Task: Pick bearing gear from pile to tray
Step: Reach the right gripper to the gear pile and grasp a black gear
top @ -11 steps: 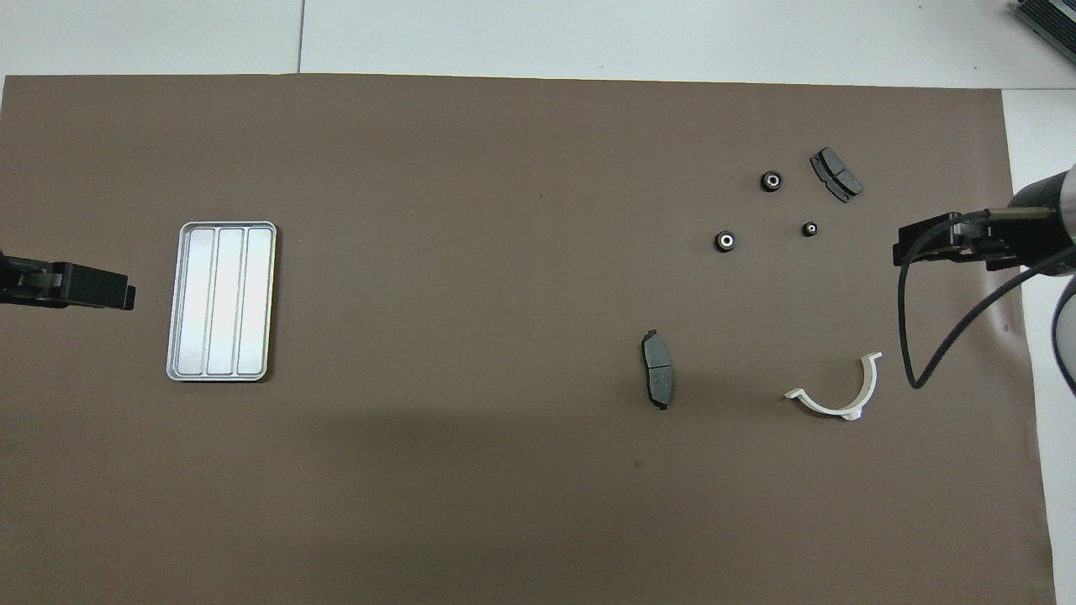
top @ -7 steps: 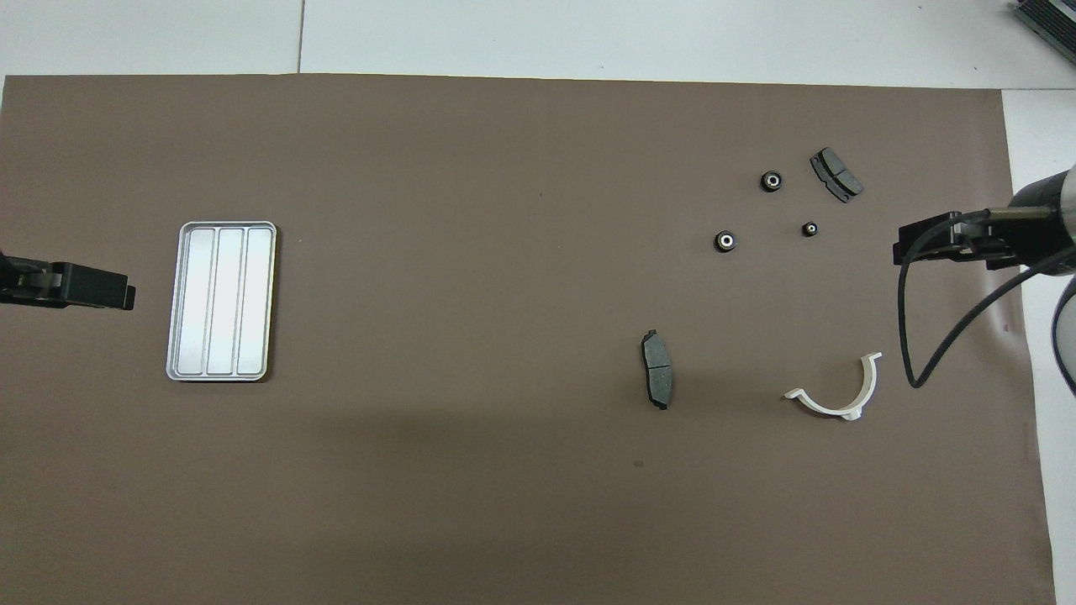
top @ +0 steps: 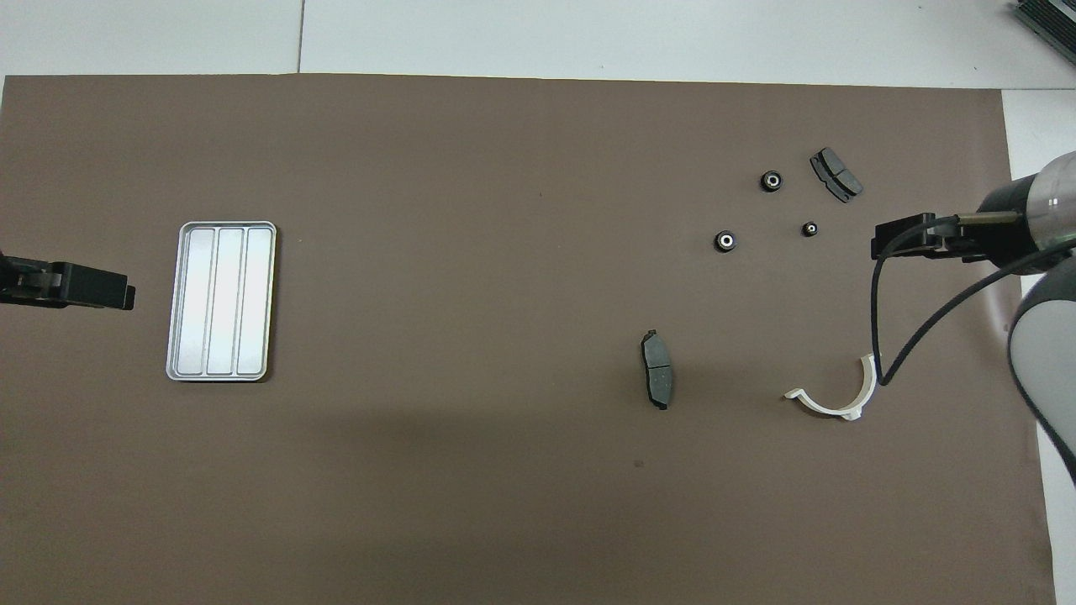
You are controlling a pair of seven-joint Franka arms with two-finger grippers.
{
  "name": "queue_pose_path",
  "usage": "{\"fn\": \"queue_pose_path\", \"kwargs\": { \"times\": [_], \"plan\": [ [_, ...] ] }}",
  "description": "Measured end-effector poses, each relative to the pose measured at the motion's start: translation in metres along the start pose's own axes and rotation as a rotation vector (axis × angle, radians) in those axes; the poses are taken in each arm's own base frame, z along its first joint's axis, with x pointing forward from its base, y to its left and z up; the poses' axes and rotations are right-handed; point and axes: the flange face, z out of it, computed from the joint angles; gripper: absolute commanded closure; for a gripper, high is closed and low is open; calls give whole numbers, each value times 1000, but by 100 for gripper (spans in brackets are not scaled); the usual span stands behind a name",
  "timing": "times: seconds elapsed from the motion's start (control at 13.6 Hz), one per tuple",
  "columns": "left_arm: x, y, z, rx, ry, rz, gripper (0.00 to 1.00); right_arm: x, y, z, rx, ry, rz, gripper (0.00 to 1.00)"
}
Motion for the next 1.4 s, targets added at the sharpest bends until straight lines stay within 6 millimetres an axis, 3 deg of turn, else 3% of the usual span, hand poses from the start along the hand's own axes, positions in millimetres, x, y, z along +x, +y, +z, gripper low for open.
{"fn": "queue_pose_path", "kwargs": {
  "times": [0.44,0.96,1.1,1.4],
  "plan": [
    [0,0,0,0,0,0,0,14,-3,66,-2,19,-3,0],
    [0,0,0,0,0,0,0,54,-13,188,-12,46,-16,0],
    [0,0,0,0,0,0,0,56,-13,201,-14,41,-17,0],
    [0,0,0,0,0,0,0,57,-14,198,-14,47,-17,0]
  ]
}}
